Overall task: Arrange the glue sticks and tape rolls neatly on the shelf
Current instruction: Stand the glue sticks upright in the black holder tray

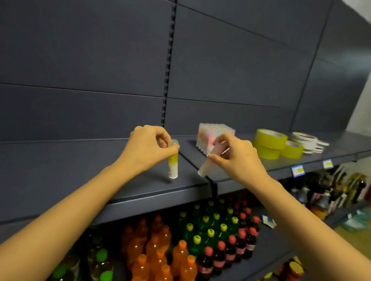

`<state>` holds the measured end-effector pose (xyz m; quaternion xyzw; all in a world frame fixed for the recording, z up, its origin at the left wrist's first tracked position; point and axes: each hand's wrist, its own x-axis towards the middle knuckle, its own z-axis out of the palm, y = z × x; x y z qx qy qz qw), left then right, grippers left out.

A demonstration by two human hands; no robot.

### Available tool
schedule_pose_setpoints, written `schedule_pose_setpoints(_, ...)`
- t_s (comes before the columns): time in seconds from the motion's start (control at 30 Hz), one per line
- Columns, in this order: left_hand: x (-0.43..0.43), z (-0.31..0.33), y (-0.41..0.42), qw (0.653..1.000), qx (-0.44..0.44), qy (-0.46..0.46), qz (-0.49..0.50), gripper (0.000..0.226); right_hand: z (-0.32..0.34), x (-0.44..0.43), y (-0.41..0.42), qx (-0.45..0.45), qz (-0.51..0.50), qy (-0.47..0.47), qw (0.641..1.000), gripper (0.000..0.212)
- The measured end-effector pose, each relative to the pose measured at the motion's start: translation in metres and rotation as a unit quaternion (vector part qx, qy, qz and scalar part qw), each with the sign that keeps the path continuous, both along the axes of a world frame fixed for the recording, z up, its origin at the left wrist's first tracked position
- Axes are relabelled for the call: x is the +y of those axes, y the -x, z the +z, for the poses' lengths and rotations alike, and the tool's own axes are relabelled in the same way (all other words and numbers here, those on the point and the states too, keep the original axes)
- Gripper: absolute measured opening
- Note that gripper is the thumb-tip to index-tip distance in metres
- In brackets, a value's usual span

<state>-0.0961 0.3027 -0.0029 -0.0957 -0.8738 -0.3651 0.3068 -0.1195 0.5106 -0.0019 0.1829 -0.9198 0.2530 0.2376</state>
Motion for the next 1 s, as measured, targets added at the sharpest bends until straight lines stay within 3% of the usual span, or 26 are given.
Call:
schedule_pose_setpoints(0.4, 0.11, 0.007, 0.101, 0.997, -0.003, 0.075, -0.029, 0.008, -0.006, 0.113, 0.069, 0.034, -0.032, 0.017, 0.999, 0.024)
schedule_pose_setpoints(0.7, 0.128, 0.007, 0.169, 0.989, 0.017, 0.145, 0.021, 0.013, -0.003, 0.125, 0.154, 0.05, 0.038, -0.027, 0.998, 0.024)
schedule_pose_setpoints(1.0, 0.136, 0.005, 0.193, 0.981, -0.004, 0.184, 0.064, 0.018, -0.007, 0.123, 0.202, 0.061, 0.122, 0.002, 0.991, 0.022)
